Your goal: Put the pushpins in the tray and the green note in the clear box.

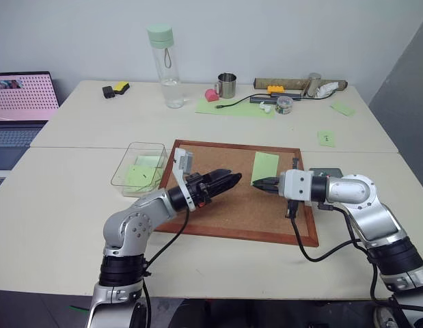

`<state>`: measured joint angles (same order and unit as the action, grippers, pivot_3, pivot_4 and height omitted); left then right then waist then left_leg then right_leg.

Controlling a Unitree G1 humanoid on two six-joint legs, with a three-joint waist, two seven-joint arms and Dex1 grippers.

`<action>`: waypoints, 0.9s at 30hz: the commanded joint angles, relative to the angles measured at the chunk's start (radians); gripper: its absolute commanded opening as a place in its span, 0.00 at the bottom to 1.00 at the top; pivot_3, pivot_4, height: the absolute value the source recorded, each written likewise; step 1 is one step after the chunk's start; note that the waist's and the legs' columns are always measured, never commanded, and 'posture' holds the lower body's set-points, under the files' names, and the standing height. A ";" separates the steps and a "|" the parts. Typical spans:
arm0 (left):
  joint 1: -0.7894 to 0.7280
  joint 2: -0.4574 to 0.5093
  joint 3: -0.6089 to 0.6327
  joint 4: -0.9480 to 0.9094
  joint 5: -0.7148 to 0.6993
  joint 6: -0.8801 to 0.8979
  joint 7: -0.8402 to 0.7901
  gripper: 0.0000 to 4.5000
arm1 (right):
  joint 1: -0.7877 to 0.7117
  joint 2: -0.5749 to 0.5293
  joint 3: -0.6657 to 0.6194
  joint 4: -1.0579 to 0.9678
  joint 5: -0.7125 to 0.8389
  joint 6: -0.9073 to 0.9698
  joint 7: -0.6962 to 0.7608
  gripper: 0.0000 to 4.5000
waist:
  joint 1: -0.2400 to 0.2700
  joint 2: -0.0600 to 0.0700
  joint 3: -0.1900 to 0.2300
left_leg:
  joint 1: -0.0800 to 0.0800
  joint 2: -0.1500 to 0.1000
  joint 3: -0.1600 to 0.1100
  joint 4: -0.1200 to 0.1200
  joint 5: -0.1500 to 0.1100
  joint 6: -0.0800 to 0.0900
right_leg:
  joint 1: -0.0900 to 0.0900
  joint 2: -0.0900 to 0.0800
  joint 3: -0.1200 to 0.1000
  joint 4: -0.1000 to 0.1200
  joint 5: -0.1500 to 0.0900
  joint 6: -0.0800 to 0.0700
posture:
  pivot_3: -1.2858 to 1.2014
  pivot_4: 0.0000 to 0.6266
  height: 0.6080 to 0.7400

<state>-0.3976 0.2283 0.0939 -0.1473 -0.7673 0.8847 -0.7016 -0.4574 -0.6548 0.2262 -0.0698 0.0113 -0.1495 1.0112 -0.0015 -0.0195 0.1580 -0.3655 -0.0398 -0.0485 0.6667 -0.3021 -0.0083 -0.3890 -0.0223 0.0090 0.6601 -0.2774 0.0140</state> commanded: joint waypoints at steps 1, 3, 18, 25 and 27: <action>-0.024 -0.027 -0.043 0.020 0.005 -0.011 0.008 0.75 | -0.029 -0.021 0.017 -0.035 -0.027 -0.107 0.026 0.00 | 0.000 0.000 0.000 | 0.000 0.000 0.000 0.000 0.000 0.000 | 0.000 0.000 0.000 0.000 0.000 0.000 | 0.52 0.24 1.00; -0.035 -0.041 -0.066 0.040 0.026 -0.032 0.014 0.75 | -0.033 -0.024 0.024 -0.031 -0.035 -0.132 0.033 0.00 | 0.001 0.000 0.000 | 0.000 0.000 0.000 0.000 0.000 0.000 | 0.000 0.000 0.000 0.000 0.000 0.000 | 0.52 0.24 1.00; -0.060 -0.077 -0.126 0.090 0.079 -0.115 -0.012 0.32 | -0.033 -0.015 0.045 -0.012 -0.059 -0.191 0.032 0.00 | 0.002 -0.001 0.000 | 0.000 0.000 0.000 0.000 0.001 -0.001 | 0.000 0.000 0.000 0.000 0.000 0.000 | 0.52 0.24 1.00; -0.062 -0.082 -0.112 0.099 0.076 -0.112 0.002 0.03 | -0.026 -0.017 0.044 0.001 -0.067 -0.215 0.027 0.00 | 0.001 -0.001 0.000 | 0.000 0.000 0.000 0.000 0.001 -0.001 | 0.000 0.000 0.000 0.000 0.000 0.000 | 0.52 0.24 1.00; -0.062 -0.081 -0.113 0.116 0.099 -0.133 0.013 0.00 | -0.026 -0.018 0.042 0.005 -0.069 -0.222 0.024 0.00 | 0.001 -0.001 0.000 | 0.000 0.000 0.000 0.000 0.001 -0.001 | 0.000 0.000 0.000 0.000 0.000 0.000 | 0.52 0.24 1.00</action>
<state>-0.4431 0.1518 -0.0310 -0.0314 -0.6808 0.7773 -0.6991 -0.4806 -0.6676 0.2766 -0.0526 -0.0600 -0.3494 1.0443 0.0000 -0.0201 0.1583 -0.3653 -0.0399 -0.0486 0.6668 -0.3013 -0.0098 -0.3890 -0.0223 0.0091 0.6602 -0.2773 0.0138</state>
